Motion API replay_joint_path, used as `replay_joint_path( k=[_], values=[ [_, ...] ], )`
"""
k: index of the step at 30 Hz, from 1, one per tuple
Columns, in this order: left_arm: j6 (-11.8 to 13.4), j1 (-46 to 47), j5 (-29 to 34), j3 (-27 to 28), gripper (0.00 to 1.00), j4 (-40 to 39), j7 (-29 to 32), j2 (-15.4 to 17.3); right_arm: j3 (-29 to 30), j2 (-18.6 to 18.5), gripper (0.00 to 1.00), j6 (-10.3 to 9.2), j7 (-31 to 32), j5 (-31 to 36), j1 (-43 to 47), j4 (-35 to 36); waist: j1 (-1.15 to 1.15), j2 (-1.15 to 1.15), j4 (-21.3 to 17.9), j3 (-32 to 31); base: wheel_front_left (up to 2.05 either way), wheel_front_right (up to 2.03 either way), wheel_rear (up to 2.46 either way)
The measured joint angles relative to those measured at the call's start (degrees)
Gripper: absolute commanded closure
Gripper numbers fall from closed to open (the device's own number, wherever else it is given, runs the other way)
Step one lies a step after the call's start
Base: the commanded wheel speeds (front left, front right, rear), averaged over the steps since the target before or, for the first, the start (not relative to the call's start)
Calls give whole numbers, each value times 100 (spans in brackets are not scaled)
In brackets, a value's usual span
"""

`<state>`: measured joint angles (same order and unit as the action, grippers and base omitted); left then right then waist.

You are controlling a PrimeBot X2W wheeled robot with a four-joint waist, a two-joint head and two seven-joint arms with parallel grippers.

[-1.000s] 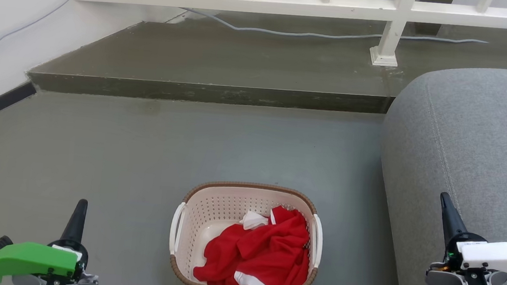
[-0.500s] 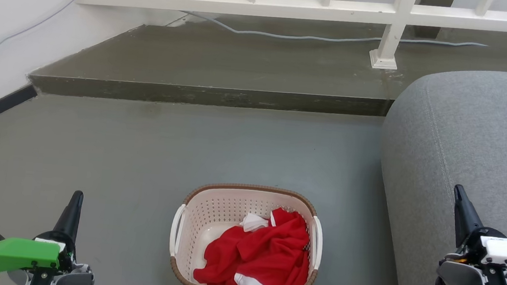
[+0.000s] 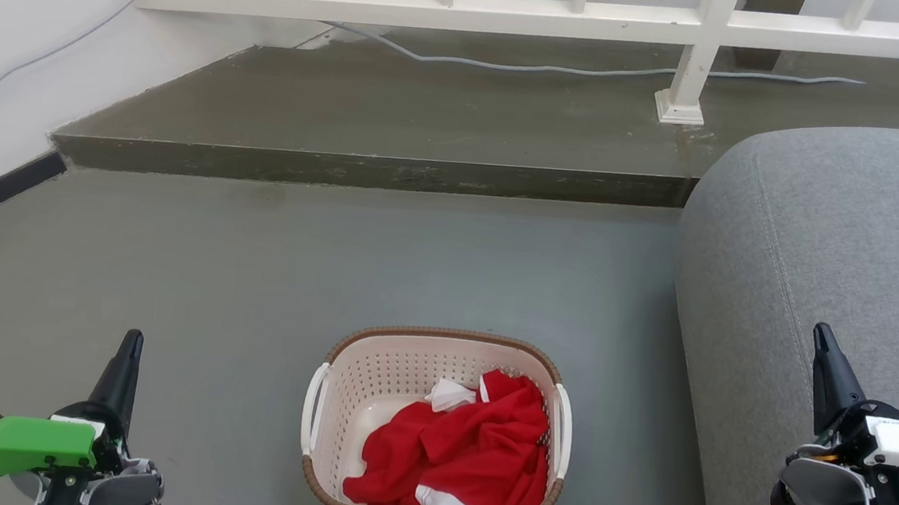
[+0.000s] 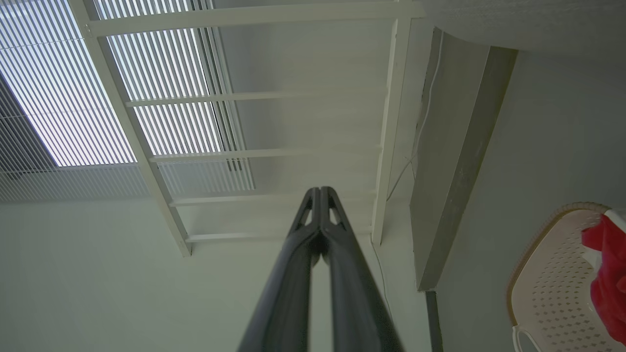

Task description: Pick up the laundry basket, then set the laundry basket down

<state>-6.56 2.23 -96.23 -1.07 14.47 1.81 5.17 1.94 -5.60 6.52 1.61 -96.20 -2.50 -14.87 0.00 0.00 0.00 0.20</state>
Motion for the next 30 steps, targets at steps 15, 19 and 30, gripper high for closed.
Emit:
replay_joint_path(
  k=[15,19,30],
  values=[
    [-5,20,0,14,100,45,23,-1,12,0,100,2,4,-9,-51,-36,0,0,0,-2,0,0,0],
    [-5,21,0,19,100,52,23,-1,14,0,100,2,5,-9,-51,-41,0,0,0,-2,0,0,0],
    [-31,24,0,33,100,88,23,-1,21,1,100,2,30,-9,-53,-60,0,0,0,-3,0,0,0]
  ],
)
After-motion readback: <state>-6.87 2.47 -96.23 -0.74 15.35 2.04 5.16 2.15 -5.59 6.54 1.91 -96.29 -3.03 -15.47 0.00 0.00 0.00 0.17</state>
